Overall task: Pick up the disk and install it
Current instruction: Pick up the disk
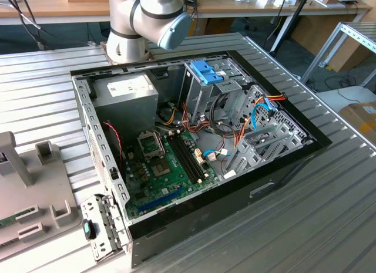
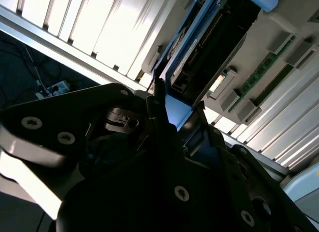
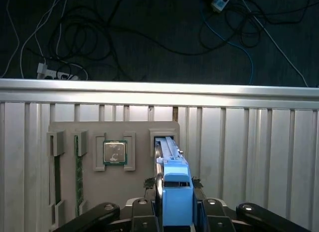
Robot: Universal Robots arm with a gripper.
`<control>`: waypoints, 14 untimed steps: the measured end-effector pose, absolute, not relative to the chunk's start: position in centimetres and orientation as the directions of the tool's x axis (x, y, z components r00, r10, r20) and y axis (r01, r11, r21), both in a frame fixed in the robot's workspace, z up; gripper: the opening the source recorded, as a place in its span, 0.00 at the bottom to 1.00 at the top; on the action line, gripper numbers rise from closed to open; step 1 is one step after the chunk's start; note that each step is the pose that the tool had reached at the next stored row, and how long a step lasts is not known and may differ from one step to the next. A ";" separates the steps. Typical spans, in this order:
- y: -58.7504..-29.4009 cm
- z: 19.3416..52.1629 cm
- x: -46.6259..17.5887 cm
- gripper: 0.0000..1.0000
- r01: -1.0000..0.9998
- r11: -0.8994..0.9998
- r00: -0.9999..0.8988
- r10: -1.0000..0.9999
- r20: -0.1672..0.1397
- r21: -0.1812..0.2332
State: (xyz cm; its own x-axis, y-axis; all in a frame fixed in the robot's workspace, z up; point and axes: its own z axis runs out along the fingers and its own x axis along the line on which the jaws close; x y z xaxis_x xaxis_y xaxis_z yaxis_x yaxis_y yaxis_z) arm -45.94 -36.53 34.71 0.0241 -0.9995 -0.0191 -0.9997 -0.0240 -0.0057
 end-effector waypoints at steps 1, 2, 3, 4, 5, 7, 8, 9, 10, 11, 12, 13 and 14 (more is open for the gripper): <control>-36.5 35.4 -45.9 0.37 -1.000 -0.024 0.024 -1.000 -0.019 -0.006; -36.5 36.2 -45.9 0.37 -1.000 -0.024 0.024 -1.000 -0.019 -0.006; -36.5 36.5 -45.9 0.37 -1.000 -0.024 0.024 -1.000 -0.019 -0.006; -36.5 36.8 -45.9 0.37 -1.000 -0.024 0.024 -1.000 -0.019 -0.006; -36.5 37.0 -45.9 0.37 -1.000 -0.024 0.024 -1.000 -0.019 -0.006; -36.5 37.3 -45.9 0.37 -1.000 -0.024 0.024 -1.000 -0.019 -0.006; -36.5 37.4 -45.9 0.37 -1.000 -0.024 0.024 -1.000 -0.019 -0.006; -36.5 37.7 -45.9 0.37 -1.000 -0.024 0.024 -1.000 -0.019 -0.006; -36.5 38.1 -45.9 0.37 -1.000 -0.024 0.024 -1.000 -0.019 -0.006; -36.5 38.2 -45.9 0.37 -1.000 -0.024 0.024 -1.000 -0.019 -0.006; -36.5 38.4 -45.9 0.37 -1.000 -0.024 0.024 -1.000 -0.019 -0.006; -36.5 38.4 -45.9 0.37 -1.000 -0.024 0.024 -1.000 -0.019 -0.006; -36.5 38.4 -45.9 0.37 -1.000 -0.024 0.024 -1.000 -0.019 -0.007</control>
State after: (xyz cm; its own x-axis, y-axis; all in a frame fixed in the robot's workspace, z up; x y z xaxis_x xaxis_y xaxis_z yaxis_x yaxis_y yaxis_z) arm -45.94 -36.52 38.41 0.0241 -0.9995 -0.0193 -0.9997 -0.0240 -0.0066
